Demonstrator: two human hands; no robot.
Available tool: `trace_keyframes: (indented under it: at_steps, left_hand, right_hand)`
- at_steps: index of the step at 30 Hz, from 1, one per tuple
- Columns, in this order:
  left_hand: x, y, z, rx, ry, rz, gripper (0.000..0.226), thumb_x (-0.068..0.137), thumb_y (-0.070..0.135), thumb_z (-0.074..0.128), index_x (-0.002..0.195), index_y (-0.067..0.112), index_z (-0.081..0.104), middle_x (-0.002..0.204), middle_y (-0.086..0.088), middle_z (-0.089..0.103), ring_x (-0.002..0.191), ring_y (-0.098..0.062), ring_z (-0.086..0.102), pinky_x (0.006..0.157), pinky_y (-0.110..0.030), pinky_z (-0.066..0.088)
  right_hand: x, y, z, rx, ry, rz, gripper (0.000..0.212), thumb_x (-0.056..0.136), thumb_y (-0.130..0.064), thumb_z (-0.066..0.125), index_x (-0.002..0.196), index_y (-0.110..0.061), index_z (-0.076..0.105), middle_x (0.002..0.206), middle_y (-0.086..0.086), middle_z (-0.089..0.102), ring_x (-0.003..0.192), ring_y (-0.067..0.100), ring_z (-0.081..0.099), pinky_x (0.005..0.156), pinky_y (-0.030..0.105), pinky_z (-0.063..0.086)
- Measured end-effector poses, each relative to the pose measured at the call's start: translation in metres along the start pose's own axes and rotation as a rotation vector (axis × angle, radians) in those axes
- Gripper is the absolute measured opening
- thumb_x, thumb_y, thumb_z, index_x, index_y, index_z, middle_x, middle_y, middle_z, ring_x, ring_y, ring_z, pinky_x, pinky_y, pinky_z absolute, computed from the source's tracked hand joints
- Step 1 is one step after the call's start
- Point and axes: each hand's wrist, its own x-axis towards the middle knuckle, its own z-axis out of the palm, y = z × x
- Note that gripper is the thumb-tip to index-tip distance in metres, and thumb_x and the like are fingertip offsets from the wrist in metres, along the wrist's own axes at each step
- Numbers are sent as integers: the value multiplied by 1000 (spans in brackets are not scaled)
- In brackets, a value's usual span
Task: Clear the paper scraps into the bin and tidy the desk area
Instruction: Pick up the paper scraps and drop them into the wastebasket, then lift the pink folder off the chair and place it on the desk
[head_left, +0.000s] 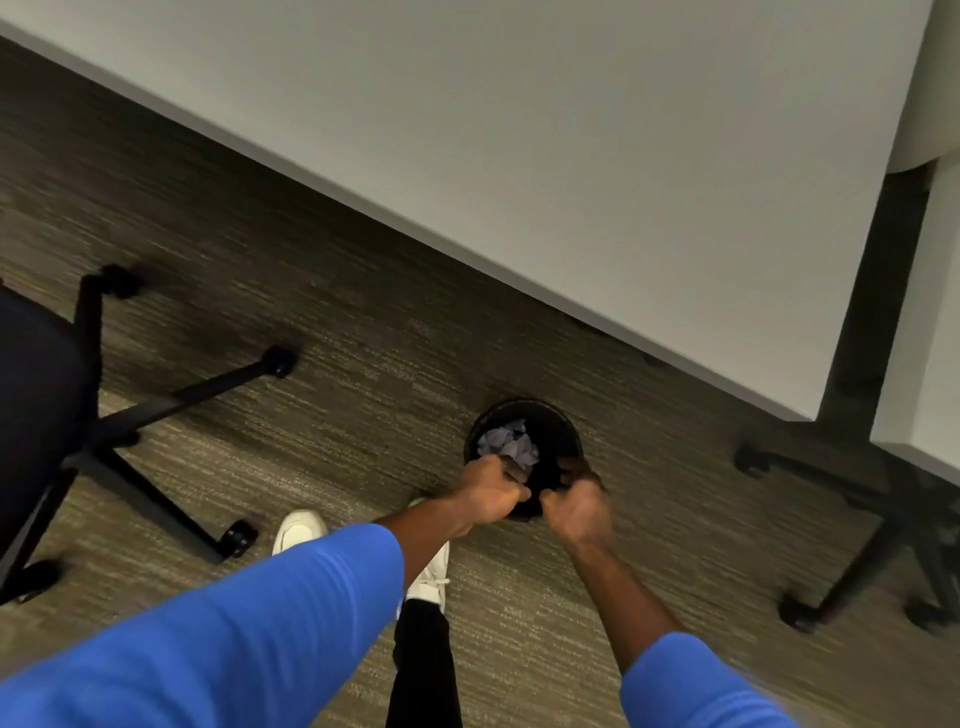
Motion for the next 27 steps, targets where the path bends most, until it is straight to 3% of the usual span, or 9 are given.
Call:
trace_keyframes:
  at_steps: [3,5,8,10,16,21,24,27]
  left_hand:
    - [-7,-6,-18,33,90,-1,21,93,20,74,106,4,79,116,-16,79,114,-34,72,99,-45,59]
    - [-13,-11,-34,4,147,-14,18,93,19,74,102,4,78,114,-15,80,114,-32,73,101,-41,59]
    - [-30,-24,-61,18,221,-1,11,93,20,76,94,10,76,109,-12,81,111,-27,74,101,-33,57]
    - [-43,-38,-84,73,267,18,8,92,21,76,90,14,76,106,-10,82,108,-25,75,95,-29,55]
    - [-84,-90,-160,-1,365,-6,13,93,24,74,97,11,75,103,-6,79,106,-24,71,99,-35,58]
    - [-125,-128,-221,-95,552,-59,20,91,28,75,79,14,70,85,1,78,88,-19,75,83,-30,58]
    - [-160,-146,-260,-130,716,-131,23,92,34,75,75,23,65,89,0,79,93,-24,75,84,-35,60]
    - [-188,-160,-289,-179,842,-180,22,90,38,74,76,21,68,89,-3,81,96,-30,76,82,-36,59]
  right_hand:
    - [-7,-12,5,-36,0,-33,24,89,-22,74,99,-1,79,96,17,80,81,30,73,65,30,53]
    - [-12,-22,10,-31,-3,-95,22,90,-23,74,103,-6,80,99,13,81,89,30,76,67,28,52]
    - [-25,-46,19,0,-34,-193,19,91,-19,74,107,-12,81,109,10,81,106,29,75,89,36,60]
    - [-38,-67,27,43,-69,-240,14,91,-15,74,103,-17,82,106,5,82,106,25,75,96,36,59]
    - [-79,-146,58,-13,-130,-450,13,90,-14,73,92,-26,78,88,-10,79,85,8,73,74,25,54]
    - [-121,-217,92,-32,-169,-630,14,89,-15,72,95,-26,79,89,-9,80,85,9,72,81,30,57]
    - [-157,-261,118,-3,-189,-784,15,91,-15,72,99,-26,78,89,-11,79,83,4,71,75,22,52]
    - [-192,-301,138,66,-171,-890,14,92,-15,73,102,-25,78,89,-10,79,81,3,71,73,19,50]
